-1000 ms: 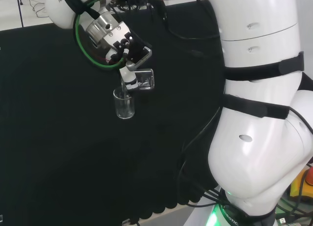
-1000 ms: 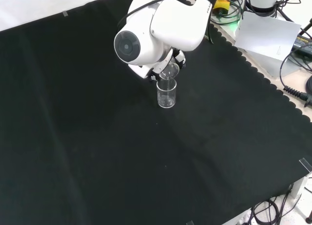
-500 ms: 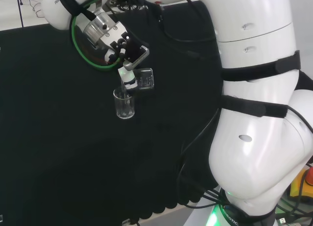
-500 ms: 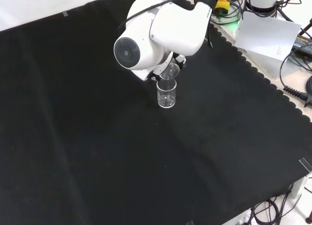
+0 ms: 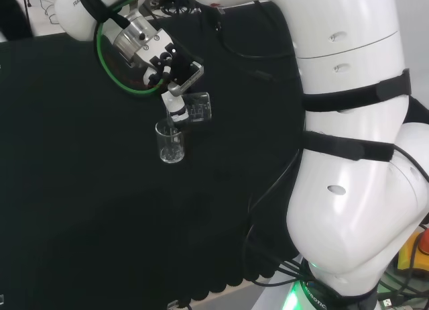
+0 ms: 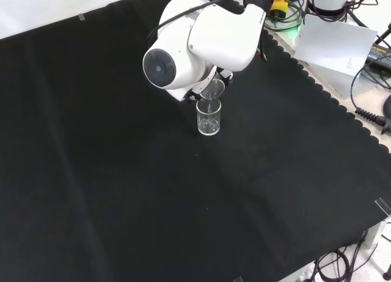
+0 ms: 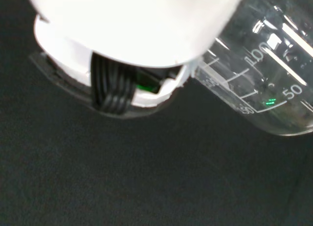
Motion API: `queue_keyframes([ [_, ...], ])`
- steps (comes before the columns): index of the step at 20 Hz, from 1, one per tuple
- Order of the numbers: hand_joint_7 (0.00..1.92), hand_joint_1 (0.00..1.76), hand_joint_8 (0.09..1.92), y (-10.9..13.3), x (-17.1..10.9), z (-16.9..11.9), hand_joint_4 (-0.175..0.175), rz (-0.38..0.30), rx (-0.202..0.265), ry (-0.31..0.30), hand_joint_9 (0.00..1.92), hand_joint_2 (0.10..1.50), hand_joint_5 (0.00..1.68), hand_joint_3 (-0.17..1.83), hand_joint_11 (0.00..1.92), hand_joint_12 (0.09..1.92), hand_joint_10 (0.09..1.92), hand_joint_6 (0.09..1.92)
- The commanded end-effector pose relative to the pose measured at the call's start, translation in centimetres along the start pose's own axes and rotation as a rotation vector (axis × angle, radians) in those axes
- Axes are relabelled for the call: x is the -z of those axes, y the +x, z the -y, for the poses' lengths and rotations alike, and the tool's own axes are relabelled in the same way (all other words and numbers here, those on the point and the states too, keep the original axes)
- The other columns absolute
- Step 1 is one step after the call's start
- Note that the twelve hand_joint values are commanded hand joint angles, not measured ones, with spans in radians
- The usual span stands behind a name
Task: Pour the water from the handheld beaker into the one on the table.
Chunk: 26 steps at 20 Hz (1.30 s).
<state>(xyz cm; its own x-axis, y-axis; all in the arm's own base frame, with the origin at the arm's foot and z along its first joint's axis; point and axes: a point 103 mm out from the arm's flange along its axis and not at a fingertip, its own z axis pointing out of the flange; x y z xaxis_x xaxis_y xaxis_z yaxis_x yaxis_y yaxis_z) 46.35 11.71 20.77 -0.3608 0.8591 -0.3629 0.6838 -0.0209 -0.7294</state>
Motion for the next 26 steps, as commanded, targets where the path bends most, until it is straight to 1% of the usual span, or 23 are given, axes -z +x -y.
queue_keyframes([
  [1, 1.53, 1.44, 0.09, 0.05, 0.03, -0.04, -0.175, 0.008, -0.003, 0.009, 1.57, 0.6, 1.43, 0.6, 1.24, 0.64, 0.25, 0.32],
  [14, 1.53, 1.44, 0.09, 0.29, 0.12, -0.33, -0.175, 0.018, -0.01, 0.039, 1.57, 0.6, 1.43, 0.61, 1.24, 0.64, 0.25, 0.32],
  [22, 1.53, 1.44, 0.09, 0.6, 0.47, 0.0, -0.175, 0.036, -0.022, 0.042, 1.58, 0.6, 1.43, 0.61, 1.24, 0.64, 0.25, 0.33],
  [26, 1.53, 1.44, 0.09, 0.57, 0.59, 0.1, -0.175, 0.035, -0.025, 0.043, 1.58, 0.6, 1.43, 0.62, 1.25, 0.65, 0.24, 0.33],
])
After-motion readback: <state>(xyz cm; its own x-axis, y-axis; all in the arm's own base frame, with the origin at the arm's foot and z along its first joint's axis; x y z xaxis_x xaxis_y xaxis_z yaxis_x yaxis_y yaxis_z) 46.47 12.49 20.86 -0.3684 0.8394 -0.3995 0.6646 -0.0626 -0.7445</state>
